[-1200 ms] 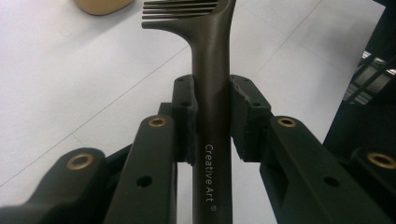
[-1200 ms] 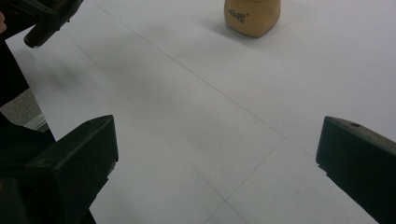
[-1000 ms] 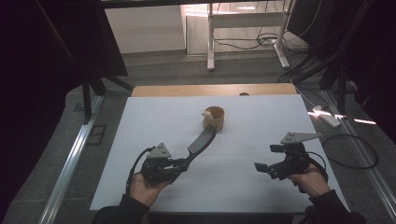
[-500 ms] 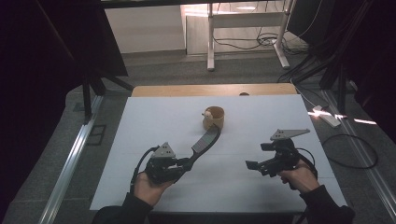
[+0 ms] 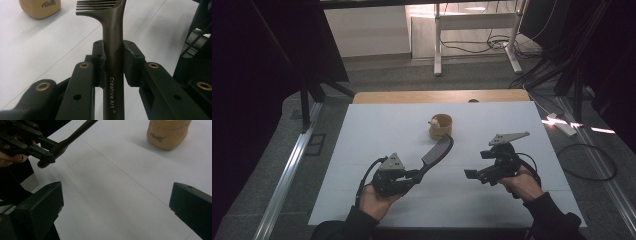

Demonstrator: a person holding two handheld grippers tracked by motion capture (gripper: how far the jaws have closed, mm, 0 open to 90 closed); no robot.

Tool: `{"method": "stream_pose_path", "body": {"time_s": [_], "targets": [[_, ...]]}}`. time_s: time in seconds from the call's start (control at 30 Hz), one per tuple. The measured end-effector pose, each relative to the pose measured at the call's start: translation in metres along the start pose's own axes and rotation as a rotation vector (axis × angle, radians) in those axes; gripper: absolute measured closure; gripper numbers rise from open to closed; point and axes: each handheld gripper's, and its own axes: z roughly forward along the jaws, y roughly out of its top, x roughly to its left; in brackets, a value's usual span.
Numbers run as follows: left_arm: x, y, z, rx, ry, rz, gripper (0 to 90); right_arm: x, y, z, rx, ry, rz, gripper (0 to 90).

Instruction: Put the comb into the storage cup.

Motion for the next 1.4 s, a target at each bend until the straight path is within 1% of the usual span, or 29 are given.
{"method": "stream_pose_path", "body": {"time_s": [0.1,0.27,0.37,0.53,0.7,0.83,1.1,1.23,1.4], "targets": [[-0.001,0.001,0.001,0.0,-0.003,0.003,71.8,0.001,0.004,0.003,0.01,0.001,0.008,0.0],[-0.002,0.002,0.003,-0.007,-0.006,0.006,71.8,0.003,0.008,0.009,0.016,0.021,0.023,0.0],[-0.003,0.002,0.004,-0.011,-0.018,0.002,71.8,0.005,0.012,0.011,0.02,0.028,0.022,0.0],[-0.004,0.003,0.008,-0.008,-0.023,0.006,71.8,0.006,0.022,0.016,0.003,0.037,0.037,0.0],[-0.006,0.003,0.008,-0.025,-0.021,0.005,71.8,0.008,0.029,0.022,0.004,0.038,0.045,0.0],[-0.006,0.003,0.009,-0.029,-0.02,0.007,71.8,0.011,0.033,0.026,0.01,0.041,0.048,0.0],[-0.008,0.004,0.01,-0.043,-0.017,0.012,71.8,0.015,0.041,0.034,0.013,0.067,0.051,0.0],[-0.009,0.004,0.01,-0.047,-0.015,0.013,71.8,0.016,0.045,0.038,0.012,0.091,0.062,0.0],[-0.01,0.005,0.01,-0.058,-0.013,0.015,71.8,0.016,0.048,0.043,0.02,0.088,0.064,0.0]]}}
